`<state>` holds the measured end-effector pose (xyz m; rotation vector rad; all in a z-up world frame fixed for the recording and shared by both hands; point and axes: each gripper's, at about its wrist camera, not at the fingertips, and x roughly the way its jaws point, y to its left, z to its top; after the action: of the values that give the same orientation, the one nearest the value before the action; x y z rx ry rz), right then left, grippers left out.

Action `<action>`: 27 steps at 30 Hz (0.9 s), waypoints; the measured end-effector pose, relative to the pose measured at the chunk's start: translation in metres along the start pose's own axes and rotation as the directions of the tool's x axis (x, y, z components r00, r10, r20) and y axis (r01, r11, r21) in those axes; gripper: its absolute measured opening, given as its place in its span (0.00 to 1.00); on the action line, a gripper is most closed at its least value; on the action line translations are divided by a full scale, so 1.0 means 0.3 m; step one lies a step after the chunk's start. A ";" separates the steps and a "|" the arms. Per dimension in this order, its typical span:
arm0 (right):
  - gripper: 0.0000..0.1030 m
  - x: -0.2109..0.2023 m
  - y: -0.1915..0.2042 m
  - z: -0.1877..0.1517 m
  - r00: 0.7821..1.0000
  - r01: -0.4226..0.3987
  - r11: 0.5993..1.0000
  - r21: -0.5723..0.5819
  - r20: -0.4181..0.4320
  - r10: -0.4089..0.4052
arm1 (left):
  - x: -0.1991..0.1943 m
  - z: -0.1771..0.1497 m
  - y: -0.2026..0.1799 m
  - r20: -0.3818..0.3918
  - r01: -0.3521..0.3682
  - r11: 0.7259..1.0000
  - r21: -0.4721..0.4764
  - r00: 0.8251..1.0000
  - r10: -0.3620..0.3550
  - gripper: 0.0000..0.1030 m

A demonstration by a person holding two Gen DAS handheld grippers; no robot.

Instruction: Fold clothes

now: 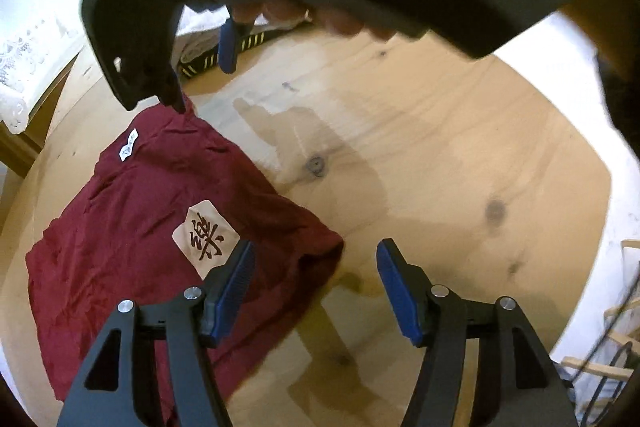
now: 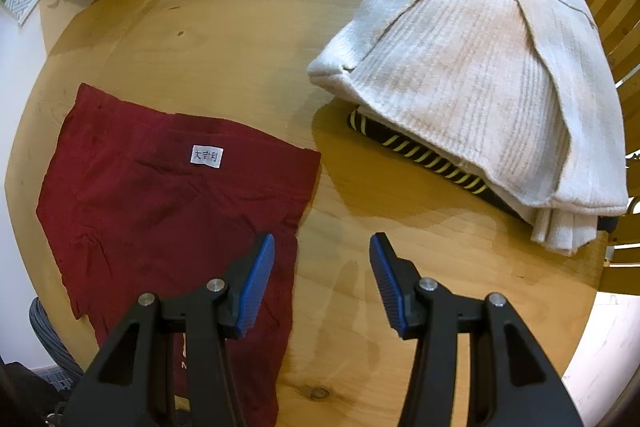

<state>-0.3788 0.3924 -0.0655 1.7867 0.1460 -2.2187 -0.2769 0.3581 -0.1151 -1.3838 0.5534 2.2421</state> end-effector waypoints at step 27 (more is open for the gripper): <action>0.48 -0.068 -0.279 0.047 0.995 -0.094 0.988 0.123 -0.007 0.095 | -0.048 -0.073 0.265 0.140 0.297 0.923 -0.246 0.953 -0.269 0.06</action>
<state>-0.4120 0.4719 -0.0509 1.8306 -0.0725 -2.1926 -0.3000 0.2787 -0.1032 -1.3604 0.0113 2.1875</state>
